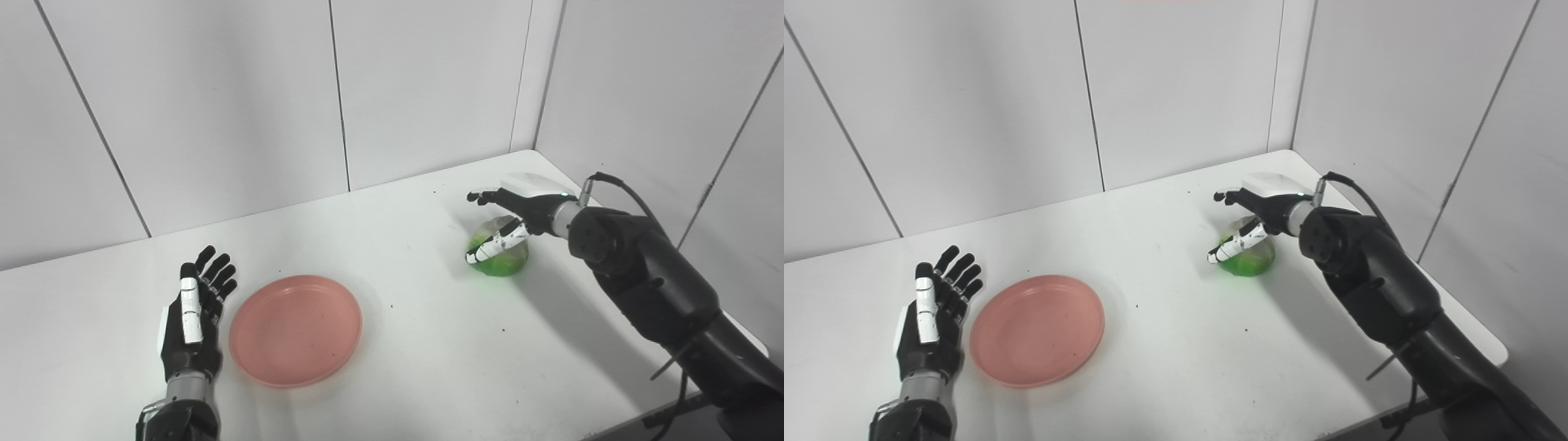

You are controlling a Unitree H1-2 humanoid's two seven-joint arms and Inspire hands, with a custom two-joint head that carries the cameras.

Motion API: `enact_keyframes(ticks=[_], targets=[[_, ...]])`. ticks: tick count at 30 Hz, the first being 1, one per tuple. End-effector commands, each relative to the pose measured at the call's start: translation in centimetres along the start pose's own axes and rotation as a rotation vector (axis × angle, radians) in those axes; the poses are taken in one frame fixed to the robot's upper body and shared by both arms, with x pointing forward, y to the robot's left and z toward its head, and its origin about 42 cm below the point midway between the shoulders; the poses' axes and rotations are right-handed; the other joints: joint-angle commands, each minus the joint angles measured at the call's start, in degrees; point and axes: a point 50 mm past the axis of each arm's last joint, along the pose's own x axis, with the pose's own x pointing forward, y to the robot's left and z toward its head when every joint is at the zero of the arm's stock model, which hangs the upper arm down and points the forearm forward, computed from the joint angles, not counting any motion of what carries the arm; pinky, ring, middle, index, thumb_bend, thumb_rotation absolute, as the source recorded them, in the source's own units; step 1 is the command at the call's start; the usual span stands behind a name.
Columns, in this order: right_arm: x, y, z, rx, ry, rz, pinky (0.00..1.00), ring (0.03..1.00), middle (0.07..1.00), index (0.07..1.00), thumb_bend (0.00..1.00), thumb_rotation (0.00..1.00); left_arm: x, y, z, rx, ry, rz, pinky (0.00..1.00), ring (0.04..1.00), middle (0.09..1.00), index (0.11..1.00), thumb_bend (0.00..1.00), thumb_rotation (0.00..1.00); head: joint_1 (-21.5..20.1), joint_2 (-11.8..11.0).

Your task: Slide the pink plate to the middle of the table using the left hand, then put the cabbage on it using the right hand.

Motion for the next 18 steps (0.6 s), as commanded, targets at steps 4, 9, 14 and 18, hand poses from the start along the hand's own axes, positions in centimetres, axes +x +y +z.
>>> enact_keyframes(ticks=[4, 9, 14, 18], targets=[[0.8, -2.1, 0.1, -0.048, 0.002, -0.035, 1.00, 0.888, 0.836, 0.887, 0.99, 0.53, -0.9, 0.3, -0.8, -0.018, 0.016, 0.007, 0.87, 0.867, 0.851, 0.836, 0.70, 0.92, 0.02, 0.38], [1.5, -1.9, -0.1, -0.054, 0.033, 0.009, 1.00, 0.876, 0.839, 0.881, 0.98, 0.44, -1.0, 0.4, -0.8, -0.025, 0.024, 0.006, 0.89, 0.884, 0.862, 0.845, 0.71, 0.91, -0.02, 0.53], [2.1, -1.3, -0.8, -0.075, 0.059, 0.044, 1.00, 0.879, 0.846, 0.873, 1.00, 0.44, -1.2, 0.4, -0.7, -0.010, 0.025, 0.007, 0.88, 0.874, 0.857, 0.842, 0.72, 0.92, 0.17, 0.74], [2.2, -1.3, -1.3, -0.095, 0.079, 0.057, 1.00, 0.877, 0.866, 0.872, 1.00, 0.42, -1.2, 0.5, -0.7, -0.011, 0.020, 0.001, 0.88, 0.880, 0.861, 0.842, 0.72, 0.91, 0.28, 0.95]])
